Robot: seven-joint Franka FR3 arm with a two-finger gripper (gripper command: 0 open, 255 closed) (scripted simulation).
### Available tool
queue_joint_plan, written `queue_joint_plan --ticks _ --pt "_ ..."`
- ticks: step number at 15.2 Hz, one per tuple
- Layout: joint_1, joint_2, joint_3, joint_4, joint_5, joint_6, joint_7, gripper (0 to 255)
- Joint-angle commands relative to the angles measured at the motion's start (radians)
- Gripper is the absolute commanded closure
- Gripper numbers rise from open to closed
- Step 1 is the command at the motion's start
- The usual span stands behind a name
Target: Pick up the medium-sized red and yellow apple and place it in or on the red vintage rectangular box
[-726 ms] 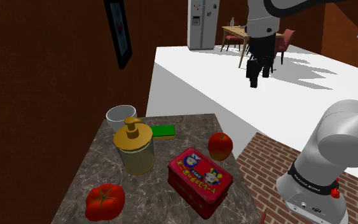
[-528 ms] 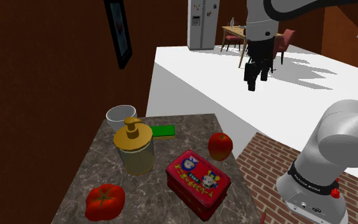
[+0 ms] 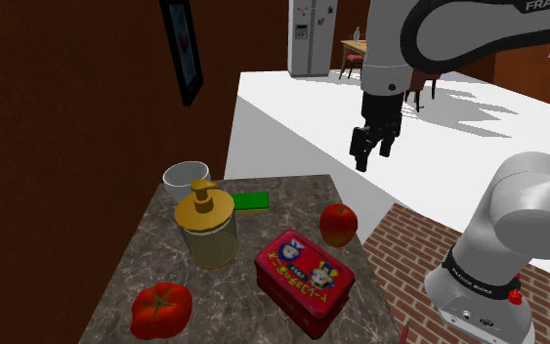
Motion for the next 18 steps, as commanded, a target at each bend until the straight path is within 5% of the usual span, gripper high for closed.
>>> queue_joint_plan --ticks 1,6,18 --pt "0.02 0.002 0.033 -0.034 0.049 0.065 0.046 0" --pt "0.076 0.047 0.132 -0.084 0.169 0.236 0.159 0" --pt "0.087 0.089 0.157 -0.163 0.195 0.356 0.155 0"
